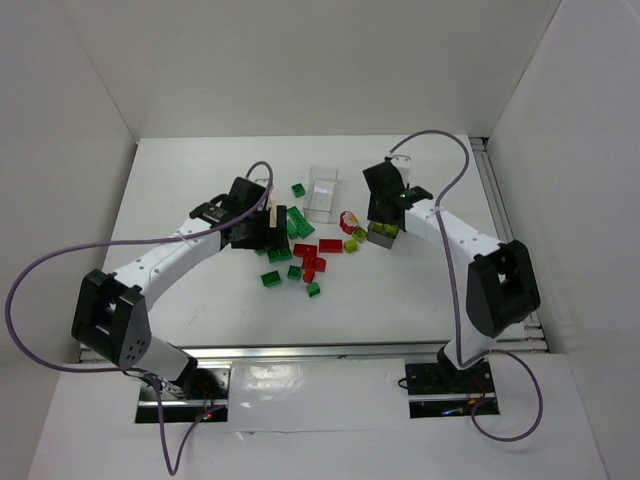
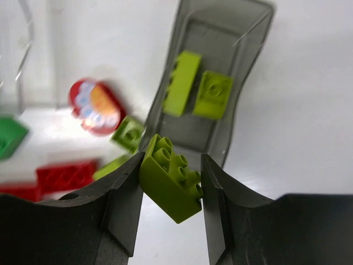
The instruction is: Sort the legos into containers by color
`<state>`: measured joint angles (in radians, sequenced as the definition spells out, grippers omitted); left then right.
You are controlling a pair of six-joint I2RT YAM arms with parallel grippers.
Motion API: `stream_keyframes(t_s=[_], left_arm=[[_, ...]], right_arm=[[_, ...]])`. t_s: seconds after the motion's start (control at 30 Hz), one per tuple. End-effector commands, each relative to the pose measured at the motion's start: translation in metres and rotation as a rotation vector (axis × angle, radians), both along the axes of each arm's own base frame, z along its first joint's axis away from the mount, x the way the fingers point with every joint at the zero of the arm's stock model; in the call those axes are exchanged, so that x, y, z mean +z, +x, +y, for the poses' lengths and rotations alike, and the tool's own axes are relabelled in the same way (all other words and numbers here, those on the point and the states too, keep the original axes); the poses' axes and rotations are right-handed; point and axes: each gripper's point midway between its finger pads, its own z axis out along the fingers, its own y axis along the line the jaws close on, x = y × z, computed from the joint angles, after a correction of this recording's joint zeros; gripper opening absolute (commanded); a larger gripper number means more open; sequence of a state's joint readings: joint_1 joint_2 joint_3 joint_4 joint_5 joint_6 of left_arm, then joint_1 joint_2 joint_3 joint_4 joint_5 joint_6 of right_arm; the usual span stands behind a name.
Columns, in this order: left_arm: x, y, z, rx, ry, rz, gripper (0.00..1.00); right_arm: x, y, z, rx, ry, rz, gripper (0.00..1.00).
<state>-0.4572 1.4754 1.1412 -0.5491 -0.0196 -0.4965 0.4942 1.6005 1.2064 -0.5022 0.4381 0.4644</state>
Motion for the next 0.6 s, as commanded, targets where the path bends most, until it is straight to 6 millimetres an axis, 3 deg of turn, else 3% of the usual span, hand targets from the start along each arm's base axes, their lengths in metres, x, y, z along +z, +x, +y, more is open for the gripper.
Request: stream_keyframes(t_s=[0.0, 0.03, 0.17, 0.2, 0.23, 0.3, 0.33, 0.4, 0.43, 0.47, 0.53, 0.57], left_arm=[[0.01, 0.006, -0.01, -0.04, -0.008, -0.027, 0.98], [0.01, 0.007, -0.008, -0.032, 0.002, -0.032, 0.98], [0.01, 0.006, 0.0, -0.02, 0.035, -0.038, 0.98], [0.013, 0.007, 0.002, -0.012, 0.04, -0.05, 0.98], [0.013, 0.007, 0.002, -0.012, 0.04, -0.05, 0.98], [0.012, 0.006, 0.005, -0.012, 0.059, -0.049, 0.98], [0.012, 0.006, 0.005, -0.012, 0.059, -0.049, 0.98], [0.011, 0.008, 0.012, 0.011, 0.092, -0.054, 0.98], [0.011, 0.008, 0.012, 0.011, 0.093, -0.054, 0.98], [0.011, 0.009, 0.015, 0.02, 0.104, -0.06, 0.98], [0.011, 0.01, 0.016, 0.026, 0.112, -0.063, 0.98], [0.011, 0.01, 0.016, 0.027, 0.112, -0.063, 0.98]], right_arm=[[0.017, 0.038, -0.014, -0.039, -0.034, -0.062, 0.41], [0.007, 0.045, -0.024, -0.062, -0.058, -0.042, 0.41], [0.001, 0.071, -0.043, -0.115, -0.062, -0.049, 0.53], [-0.001, 0.074, -0.04, -0.11, -0.056, -0.046, 0.73], [0.005, 0.081, -0.043, -0.121, -0.049, -0.061, 0.84], [0.004, 0.08, -0.04, -0.123, -0.055, -0.051, 0.92], [0.007, 0.077, -0.041, -0.123, -0.055, -0.051, 0.92], [0.018, 0.064, -0.024, -0.084, -0.056, -0.075, 0.89], [0.011, 0.053, -0.02, -0.065, -0.065, -0.057, 0.87], [0.018, 0.041, -0.003, -0.015, -0.047, -0.069, 0.82], [0.013, 0.021, 0.018, 0.031, -0.013, -0.054, 0.79], [-0.001, 0.001, 0.032, 0.073, -0.02, -0.024, 0.77]])
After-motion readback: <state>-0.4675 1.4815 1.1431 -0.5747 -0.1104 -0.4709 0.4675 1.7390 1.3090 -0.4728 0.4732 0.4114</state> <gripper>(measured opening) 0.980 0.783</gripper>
